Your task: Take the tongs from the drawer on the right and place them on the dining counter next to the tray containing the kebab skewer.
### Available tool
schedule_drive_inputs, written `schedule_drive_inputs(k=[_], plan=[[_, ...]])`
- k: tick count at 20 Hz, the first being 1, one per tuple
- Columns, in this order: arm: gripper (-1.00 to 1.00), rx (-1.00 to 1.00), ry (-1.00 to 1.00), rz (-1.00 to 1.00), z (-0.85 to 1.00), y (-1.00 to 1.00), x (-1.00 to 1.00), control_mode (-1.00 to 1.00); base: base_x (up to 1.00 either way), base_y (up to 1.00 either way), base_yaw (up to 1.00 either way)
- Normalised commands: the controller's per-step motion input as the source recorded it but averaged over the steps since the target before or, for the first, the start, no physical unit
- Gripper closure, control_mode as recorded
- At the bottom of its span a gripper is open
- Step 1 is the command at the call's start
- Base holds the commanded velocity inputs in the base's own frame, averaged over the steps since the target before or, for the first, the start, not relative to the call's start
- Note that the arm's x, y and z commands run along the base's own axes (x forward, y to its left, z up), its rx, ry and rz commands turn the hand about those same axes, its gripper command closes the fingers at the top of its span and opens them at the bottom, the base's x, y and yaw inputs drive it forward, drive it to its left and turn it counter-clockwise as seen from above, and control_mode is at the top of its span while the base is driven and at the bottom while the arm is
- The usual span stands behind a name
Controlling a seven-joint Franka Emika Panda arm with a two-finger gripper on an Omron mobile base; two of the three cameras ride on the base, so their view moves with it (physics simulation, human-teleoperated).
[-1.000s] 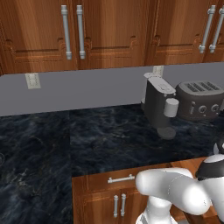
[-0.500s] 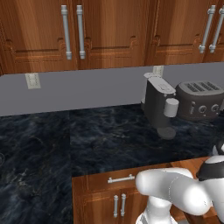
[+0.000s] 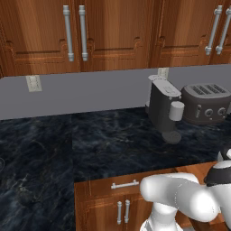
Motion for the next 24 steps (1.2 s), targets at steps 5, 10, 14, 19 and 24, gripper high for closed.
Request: schedule_drive_inputs(k=[5, 10, 14, 19, 24], plan=[[-1.0, 0.0, 0.0, 0.0, -0.16, 0.0, 0.13, -1.0, 0.0, 0.0, 0.0], [-1.0, 0.01, 0.0, 0.0, -0.16, -0.12, 0.08, -1.0, 0.0, 0.0, 0.0], [-1.0, 0.03, 0.0, 0.0, -0.13, -0.24, 0.0, -1.0, 0.0, 0.0, 0.0], [-1.0, 0.01, 0.0, 0.0, -0.11, -0.23, 0.01, -1.0, 0.0, 0.0, 0.0], [-1.0, 0.0, 0.0, 0.0, -0.13, -0.05, 0.11, -1.0, 0.0, 0.0, 0.0]])
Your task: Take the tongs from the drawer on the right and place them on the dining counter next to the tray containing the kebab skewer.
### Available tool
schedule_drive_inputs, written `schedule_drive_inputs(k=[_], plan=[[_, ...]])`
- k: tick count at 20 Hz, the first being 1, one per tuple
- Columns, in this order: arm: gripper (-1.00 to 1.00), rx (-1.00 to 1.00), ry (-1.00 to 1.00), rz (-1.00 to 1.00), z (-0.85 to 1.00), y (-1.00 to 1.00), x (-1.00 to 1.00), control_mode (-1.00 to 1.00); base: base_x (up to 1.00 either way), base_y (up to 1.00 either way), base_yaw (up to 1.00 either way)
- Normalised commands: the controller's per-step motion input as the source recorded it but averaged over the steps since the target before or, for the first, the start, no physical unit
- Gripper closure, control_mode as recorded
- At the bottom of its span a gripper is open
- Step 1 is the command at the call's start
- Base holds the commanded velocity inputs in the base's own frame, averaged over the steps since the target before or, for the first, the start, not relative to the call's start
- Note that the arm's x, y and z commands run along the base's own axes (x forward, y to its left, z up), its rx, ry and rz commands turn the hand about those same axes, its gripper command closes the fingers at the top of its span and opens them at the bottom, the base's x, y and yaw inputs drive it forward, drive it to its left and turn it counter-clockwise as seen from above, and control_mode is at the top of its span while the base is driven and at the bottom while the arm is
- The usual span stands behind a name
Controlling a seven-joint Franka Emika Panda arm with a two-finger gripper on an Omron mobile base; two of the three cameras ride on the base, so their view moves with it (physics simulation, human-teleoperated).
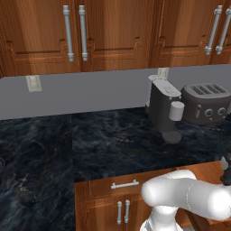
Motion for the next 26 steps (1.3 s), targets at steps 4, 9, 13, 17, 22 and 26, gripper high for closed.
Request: schedule_drive_inputs(k=[4, 9, 13, 17, 22, 26], plan=[[-1.0, 0.0, 0.0, 0.0, -0.06, 0.0, 0.17, -1.0, 0.0, 0.0, 0.0], [-1.0, 0.0, 0.0, 0.0, 0.0, 0.0, 0.09, -1.0, 0.0, 0.0, 0.0], [-1.0, 0.0, 0.0, 0.0, -0.01, 0.0, 0.05, -1.0, 0.0, 0.0, 0.0], [-1.0, 0.0, 0.0, 0.0, -0.07, 0.0, 0.01, -1.0, 0.0, 0.0, 0.0], [-1.0, 0.0, 0.0, 0.0, -0.05, -0.02, 0.0, -1.0, 0.0, 0.0, 0.0], [-1.0, 0.0, 0.0, 0.0, -0.02, 0.0, 0.0, -1.0, 0.0, 0.0, 0.0]])
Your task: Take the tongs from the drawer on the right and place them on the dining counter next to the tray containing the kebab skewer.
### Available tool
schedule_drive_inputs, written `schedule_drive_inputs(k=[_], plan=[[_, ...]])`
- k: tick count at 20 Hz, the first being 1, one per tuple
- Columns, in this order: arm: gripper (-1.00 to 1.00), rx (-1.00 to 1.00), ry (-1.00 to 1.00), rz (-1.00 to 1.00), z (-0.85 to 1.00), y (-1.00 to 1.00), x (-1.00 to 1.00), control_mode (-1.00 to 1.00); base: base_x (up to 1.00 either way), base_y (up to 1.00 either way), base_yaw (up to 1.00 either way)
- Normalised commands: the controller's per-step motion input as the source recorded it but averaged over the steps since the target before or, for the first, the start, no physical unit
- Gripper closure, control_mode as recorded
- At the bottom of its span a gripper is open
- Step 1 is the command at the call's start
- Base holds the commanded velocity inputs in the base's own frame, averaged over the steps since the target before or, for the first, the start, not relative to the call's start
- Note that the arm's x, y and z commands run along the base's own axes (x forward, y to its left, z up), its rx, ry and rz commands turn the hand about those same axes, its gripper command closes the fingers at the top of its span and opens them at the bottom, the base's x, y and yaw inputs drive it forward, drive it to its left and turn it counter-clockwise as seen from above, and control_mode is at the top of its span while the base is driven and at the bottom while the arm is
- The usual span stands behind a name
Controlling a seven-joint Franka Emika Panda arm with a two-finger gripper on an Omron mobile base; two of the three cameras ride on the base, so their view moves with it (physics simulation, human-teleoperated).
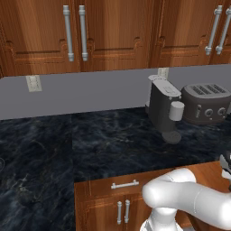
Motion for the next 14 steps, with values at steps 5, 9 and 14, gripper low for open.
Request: schedule_drive_inputs(k=[5, 9, 14], plan=[[-1.0, 0.0, 0.0, 0.0, 0.0, 0.0, 0.0, -1.0, 0.0, 0.0, 0.0], [-1.0, 0.0, 0.0, 0.0, 0.0, 0.0, 0.0, -1.0, 0.0, 0.0, 0.0], [-1.0, 0.0, 0.0, 0.0, 0.0, 0.0, 0.0, -1.0, 0.0, 0.0, 0.0]])
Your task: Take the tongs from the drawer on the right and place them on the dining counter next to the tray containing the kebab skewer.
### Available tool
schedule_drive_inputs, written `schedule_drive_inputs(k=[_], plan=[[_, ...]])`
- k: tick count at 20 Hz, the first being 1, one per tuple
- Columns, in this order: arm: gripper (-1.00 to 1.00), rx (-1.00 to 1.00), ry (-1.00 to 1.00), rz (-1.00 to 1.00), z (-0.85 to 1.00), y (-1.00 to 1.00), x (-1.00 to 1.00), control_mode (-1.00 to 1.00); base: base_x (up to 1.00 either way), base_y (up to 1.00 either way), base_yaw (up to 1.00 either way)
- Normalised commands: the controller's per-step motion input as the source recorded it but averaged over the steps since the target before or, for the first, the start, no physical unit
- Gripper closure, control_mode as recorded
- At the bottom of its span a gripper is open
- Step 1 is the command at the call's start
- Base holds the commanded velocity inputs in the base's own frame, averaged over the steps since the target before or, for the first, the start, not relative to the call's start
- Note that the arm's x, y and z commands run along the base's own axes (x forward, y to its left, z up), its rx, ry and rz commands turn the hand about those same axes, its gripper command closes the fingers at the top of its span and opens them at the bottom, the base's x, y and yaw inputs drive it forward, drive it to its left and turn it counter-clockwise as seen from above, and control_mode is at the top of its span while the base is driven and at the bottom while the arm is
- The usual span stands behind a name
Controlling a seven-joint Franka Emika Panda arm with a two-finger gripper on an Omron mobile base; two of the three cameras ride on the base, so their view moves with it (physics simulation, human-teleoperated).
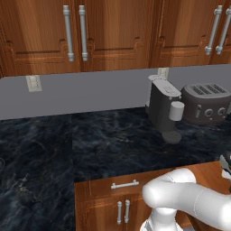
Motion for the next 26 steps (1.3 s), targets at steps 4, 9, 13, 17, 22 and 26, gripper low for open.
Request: schedule_drive_inputs(k=[4, 9, 13, 17, 22, 26], plan=[[-1.0, 0.0, 0.0, 0.0, 0.0, -0.03, -0.02, -1.0, 0.0, 0.0, 0.0], [-1.0, 0.0, 0.0, 0.0, 0.0, -0.08, -0.01, -1.0, 0.0, 0.0, 0.0], [-1.0, 0.0, -0.04, 0.01, -0.05, 0.0, 0.0, -1.0, 0.0, 0.0, 0.0], [-1.0, 0.0, -0.06, 0.01, 0.0, 0.01, 0.0, -1.0, 0.0, 0.0, 0.0], [-1.0, 0.0, -0.02, 0.0, -0.06, 0.0, 0.0, -1.0, 0.0, 0.0, 0.0], [-1.0, 0.0, 0.0, 0.02, -0.13, 0.01, 0.0, -1.0, 0.0, 0.0, 0.0]])
